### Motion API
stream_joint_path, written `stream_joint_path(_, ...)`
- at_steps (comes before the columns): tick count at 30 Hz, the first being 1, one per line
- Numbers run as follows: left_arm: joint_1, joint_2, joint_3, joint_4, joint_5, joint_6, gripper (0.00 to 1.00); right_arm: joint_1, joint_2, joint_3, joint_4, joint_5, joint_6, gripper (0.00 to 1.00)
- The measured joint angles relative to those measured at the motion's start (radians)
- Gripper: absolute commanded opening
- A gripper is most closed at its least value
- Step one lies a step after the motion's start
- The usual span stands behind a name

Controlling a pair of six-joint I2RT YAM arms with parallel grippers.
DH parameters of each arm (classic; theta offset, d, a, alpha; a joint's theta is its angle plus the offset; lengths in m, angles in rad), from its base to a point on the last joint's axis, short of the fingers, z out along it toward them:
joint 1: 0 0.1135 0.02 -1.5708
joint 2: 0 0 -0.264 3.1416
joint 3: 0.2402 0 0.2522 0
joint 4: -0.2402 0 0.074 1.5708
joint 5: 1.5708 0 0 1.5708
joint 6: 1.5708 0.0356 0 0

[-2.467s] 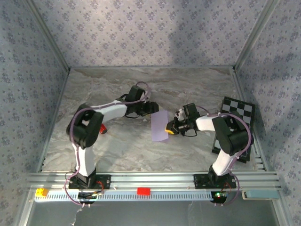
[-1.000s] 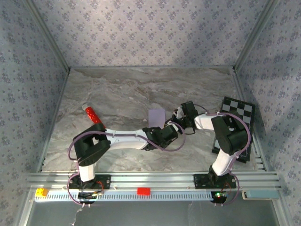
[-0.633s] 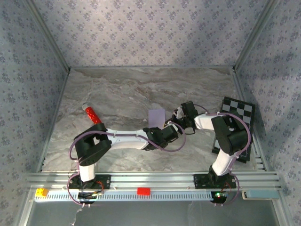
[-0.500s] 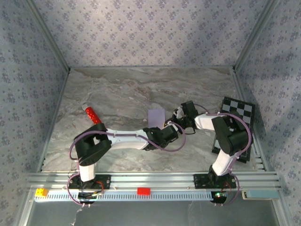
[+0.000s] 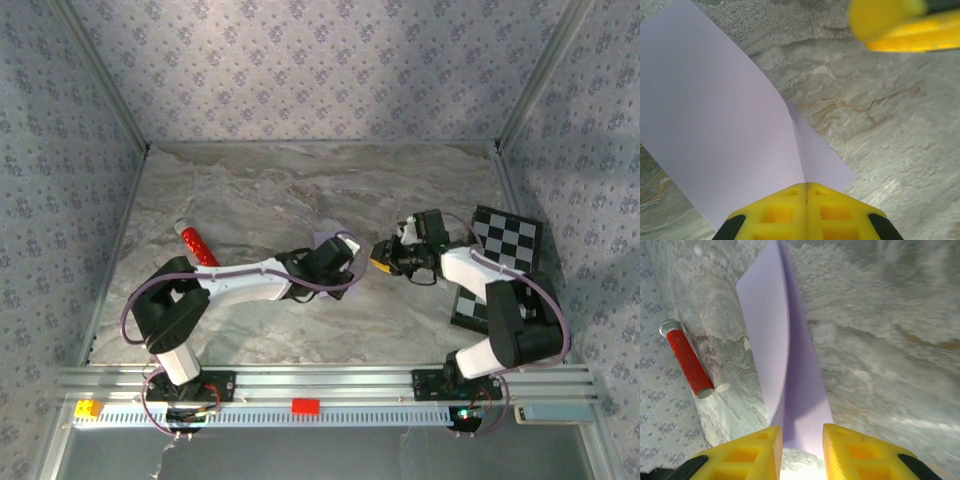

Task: Fold a paper plane with a square sheet of paper (pick it up from the middle)
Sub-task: Fold the triangle a second time at the center of the table.

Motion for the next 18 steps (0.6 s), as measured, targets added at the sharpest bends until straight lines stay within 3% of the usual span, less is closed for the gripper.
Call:
stream_joint_path(7,0.064,0.001,-0.028,0.097,0.206,-0.11,0.0,0.007,-0.061,-0.062,-0.032,0.014,-0.01,0.16)
stream_joint_path(18,0.099,0.002,-0.061,0.139,0.282,-0.18,0.0,0.164,0.01,-0.064,0.025,0.02,0.005,0.05)
